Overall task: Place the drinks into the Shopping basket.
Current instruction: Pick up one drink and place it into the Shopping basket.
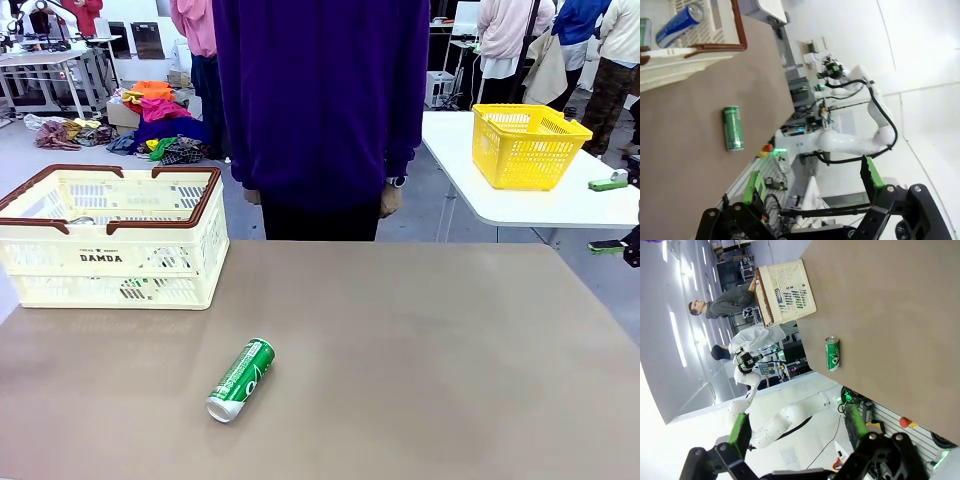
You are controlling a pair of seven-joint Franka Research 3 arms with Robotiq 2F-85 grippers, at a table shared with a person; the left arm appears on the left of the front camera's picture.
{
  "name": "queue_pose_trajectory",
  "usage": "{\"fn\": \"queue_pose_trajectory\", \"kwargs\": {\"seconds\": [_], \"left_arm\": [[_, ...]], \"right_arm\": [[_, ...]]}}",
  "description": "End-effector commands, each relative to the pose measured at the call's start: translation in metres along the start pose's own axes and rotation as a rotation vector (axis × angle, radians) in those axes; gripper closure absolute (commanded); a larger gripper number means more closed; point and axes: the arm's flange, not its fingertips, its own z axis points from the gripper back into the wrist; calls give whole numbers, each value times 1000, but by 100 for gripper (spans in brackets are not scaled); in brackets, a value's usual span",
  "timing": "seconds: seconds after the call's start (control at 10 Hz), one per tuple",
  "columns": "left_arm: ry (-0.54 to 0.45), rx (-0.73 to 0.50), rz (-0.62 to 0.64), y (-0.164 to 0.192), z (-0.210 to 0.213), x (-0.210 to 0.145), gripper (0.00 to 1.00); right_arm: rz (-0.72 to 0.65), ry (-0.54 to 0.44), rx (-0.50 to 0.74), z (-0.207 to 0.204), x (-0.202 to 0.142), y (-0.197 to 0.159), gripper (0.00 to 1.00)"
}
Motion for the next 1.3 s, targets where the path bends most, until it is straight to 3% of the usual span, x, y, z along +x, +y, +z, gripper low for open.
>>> {"fn": "queue_pose_trajectory", "kwargs": {"seconds": [0.0, 0.2, 0.3, 0.5, 0.7, 0.8, 1.0, 1.1, 1.2], "left_arm": [[-16, 211, -80, -54, -51, -41, 0], [156, 387, -252, -95, -132, -80, 0], [193, 497, -348, -102, -174, -99, 0], [304, 614, -476, -96, -240, -135, 0], [389, 664, -544, -84, -301, -146, 0], [425, 666, -565, -77, -325, -148, 0], [388, 701, -602, -54, -362, -147, 0], [282, 782, -610, -47, -360, -138, 0], [430, 712, -572, -93, -362, -132, 0]], "right_arm": [[14, -3, 14, 1, 0, 2, 0], [14, -3, 14, 1, 0, 2, 0], [14, -3, 14, 1, 0, 2, 0], [14, -3, 14, 1, 0, 2, 0], [14, -3, 14, 1, 0, 2, 0], [14, -3, 14, 1, 0, 2, 0], [14, -3, 14, 1, 0, 2, 0], [14, -3, 14, 1, 0, 2, 0], [14, -3, 14, 1, 0, 2, 0]]}}
